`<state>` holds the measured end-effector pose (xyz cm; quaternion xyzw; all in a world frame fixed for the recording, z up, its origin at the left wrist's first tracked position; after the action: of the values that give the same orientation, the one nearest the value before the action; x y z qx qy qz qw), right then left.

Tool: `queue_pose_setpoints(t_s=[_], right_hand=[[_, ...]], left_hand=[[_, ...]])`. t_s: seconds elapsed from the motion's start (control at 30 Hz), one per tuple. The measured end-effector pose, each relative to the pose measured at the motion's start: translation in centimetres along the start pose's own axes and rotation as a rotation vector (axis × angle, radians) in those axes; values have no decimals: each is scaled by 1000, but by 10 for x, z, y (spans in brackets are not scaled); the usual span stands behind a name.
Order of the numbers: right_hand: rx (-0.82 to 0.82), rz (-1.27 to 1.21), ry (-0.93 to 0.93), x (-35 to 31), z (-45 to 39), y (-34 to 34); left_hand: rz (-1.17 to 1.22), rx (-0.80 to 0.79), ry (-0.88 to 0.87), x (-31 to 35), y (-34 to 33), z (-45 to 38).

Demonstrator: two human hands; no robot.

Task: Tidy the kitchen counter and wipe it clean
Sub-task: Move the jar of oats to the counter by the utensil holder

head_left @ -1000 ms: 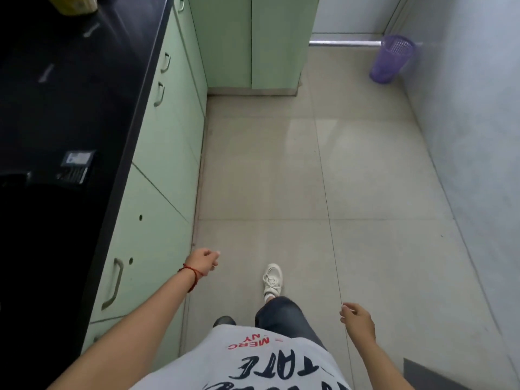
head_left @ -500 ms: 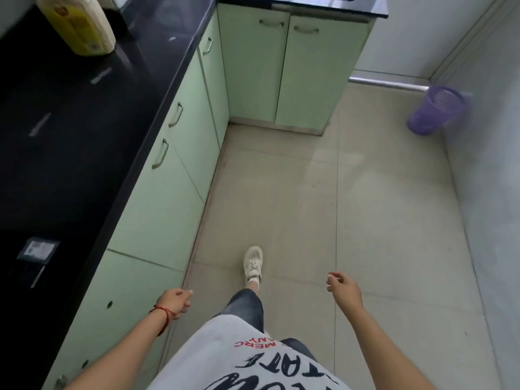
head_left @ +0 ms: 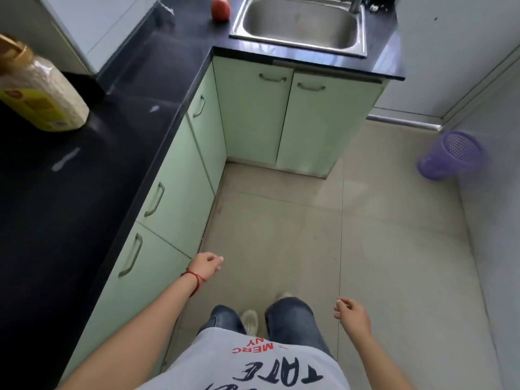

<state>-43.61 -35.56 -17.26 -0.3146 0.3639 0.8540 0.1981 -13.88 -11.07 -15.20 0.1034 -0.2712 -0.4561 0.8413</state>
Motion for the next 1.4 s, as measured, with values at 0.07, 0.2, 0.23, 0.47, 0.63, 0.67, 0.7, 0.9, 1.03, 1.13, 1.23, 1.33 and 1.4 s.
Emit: queue_pose_setpoints(t_s=[0.07, 0.2, 0.23, 0.47, 0.63, 0.67, 0.7, 0.9, 1.03, 1.13, 1.23, 1.33, 1.4], right_hand=[[-19, 1, -1, -19, -33, 1], [-79, 54, 54, -70, -109, 1], [-99, 72, 75, -85, -129, 0], [-307, 262, 267, -223, -245, -24], [-454, 346, 379, -310, -289, -77], [-482, 363, 398, -322, -293, -90], [-507, 386, 418, -335, -296, -103], [-615, 531, 506, -377, -302, -182], [-699, 682, 574, -392, -297, -219], [-745, 751, 624, -413, -283, -240], [-769, 731, 721, -449, -261, -264], [-823, 693, 906, -495, -222, -295], [-866, 639, 1032, -527, -193, -317]], left_hand=[[18, 9, -17, 38, 6, -15], [67, 58, 26, 81, 20, -49], [85, 72, 52, 84, 23, -55], [409, 150, 279, 79, 31, -65], [610, 203, 427, 55, 26, -59], [642, 210, 457, 48, 24, -58], [678, 224, 486, 41, 23, -58], [871, 241, 649, 10, 31, -66], [926, 253, 634, 26, 52, -78], [883, 263, 575, 45, 77, -85], [805, 292, 449, 68, 107, -85], [763, 358, 331, 86, 138, -75], [754, 399, 261, 96, 158, -66]])
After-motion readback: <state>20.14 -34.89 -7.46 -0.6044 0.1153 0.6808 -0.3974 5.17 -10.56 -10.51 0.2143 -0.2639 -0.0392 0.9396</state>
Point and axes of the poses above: each hand's wrist, its own z-axis away from the middle knuckle, its own y-axis out of the back of the hand, x = y × z, the point moved 5 cm from there along -z, towards the middle knuckle, and after that the axes turned 13 degrees about y, right-handed, at the moved point
